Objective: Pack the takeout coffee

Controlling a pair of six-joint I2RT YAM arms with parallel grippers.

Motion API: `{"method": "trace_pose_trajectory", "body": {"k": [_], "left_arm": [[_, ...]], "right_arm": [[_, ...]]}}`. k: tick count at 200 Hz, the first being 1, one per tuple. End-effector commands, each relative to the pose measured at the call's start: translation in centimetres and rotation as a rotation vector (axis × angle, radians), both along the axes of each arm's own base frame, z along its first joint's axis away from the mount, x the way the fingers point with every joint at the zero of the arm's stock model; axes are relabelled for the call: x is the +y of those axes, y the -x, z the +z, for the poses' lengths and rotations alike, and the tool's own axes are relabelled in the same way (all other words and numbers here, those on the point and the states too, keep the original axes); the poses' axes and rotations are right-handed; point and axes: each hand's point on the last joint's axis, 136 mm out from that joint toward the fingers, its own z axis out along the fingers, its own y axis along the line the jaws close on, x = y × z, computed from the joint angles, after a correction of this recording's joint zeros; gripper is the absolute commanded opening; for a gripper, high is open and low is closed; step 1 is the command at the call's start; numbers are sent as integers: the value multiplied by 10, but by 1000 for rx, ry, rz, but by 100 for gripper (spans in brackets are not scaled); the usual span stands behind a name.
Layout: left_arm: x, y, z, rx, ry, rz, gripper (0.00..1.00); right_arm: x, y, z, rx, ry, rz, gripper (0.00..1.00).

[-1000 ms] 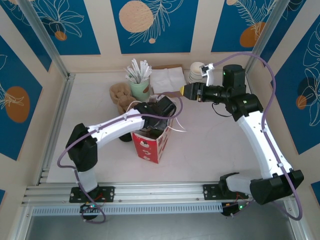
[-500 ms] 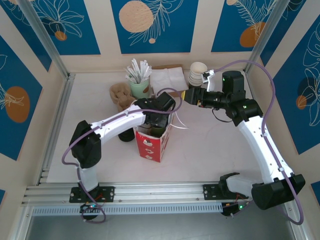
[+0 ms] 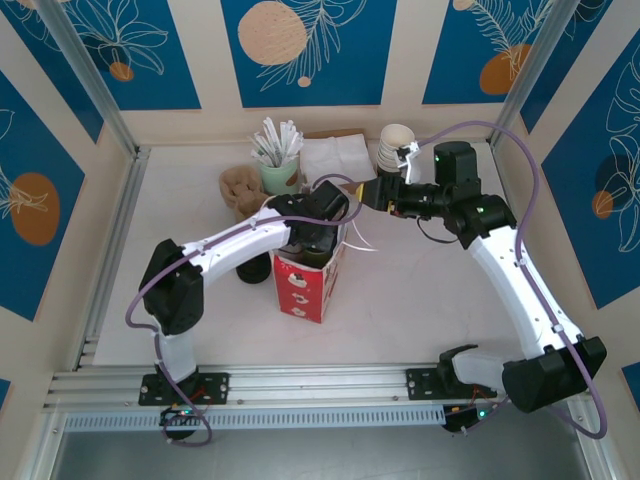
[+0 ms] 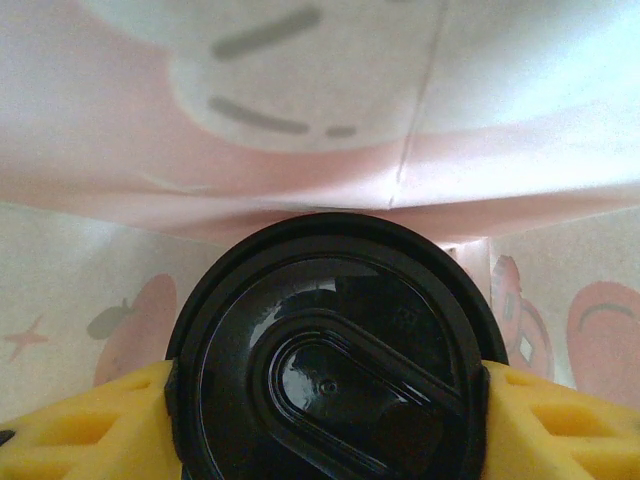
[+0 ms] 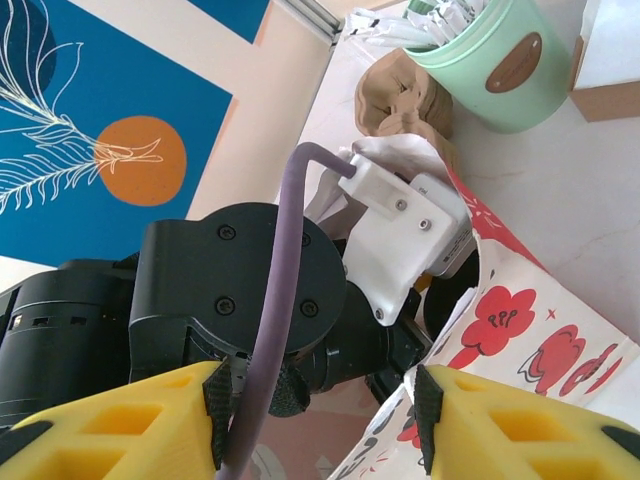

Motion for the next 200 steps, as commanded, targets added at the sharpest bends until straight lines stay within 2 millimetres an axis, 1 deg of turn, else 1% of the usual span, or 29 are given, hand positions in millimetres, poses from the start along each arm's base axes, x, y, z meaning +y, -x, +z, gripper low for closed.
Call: {"method": "trace_pose_trajectory", "body": {"k": [1, 24, 40, 66, 87, 118, 149, 167, 184, 200], "left_arm": [[11, 18, -58, 157, -86, -13, 63], [10, 19, -61, 160, -72, -10, 63], [9, 18, -58, 154, -61, -11, 63], [5, 15, -46, 140, -33, -4, 63], [2, 13, -34, 124, -16, -1, 63], [0, 7, -16, 98, 4, 11, 63], [-2, 5, -14, 112, 4, 30, 62], [-1, 4, -12, 119, 5, 41, 62], [-1, 3, -10, 119, 9, 44, 65], [-1, 3, -7, 121, 13, 43, 67]], "right_arm": [[5, 2, -3, 20, 1, 9, 53], [8, 4, -10, 43, 26, 0, 53], [6, 2, -16, 64, 50, -39, 53], [-5, -4, -26, 104, 97, -119, 54], [-9, -5, -33, 133, 129, -144, 55], [-9, -3, -40, 155, 168, -145, 56], [-9, 0, -50, 188, 189, -151, 56], [-10, 0, -51, 189, 202, -156, 56], [-9, -2, -45, 160, 193, -152, 56], [-8, -3, -34, 125, 172, -143, 56]]}}
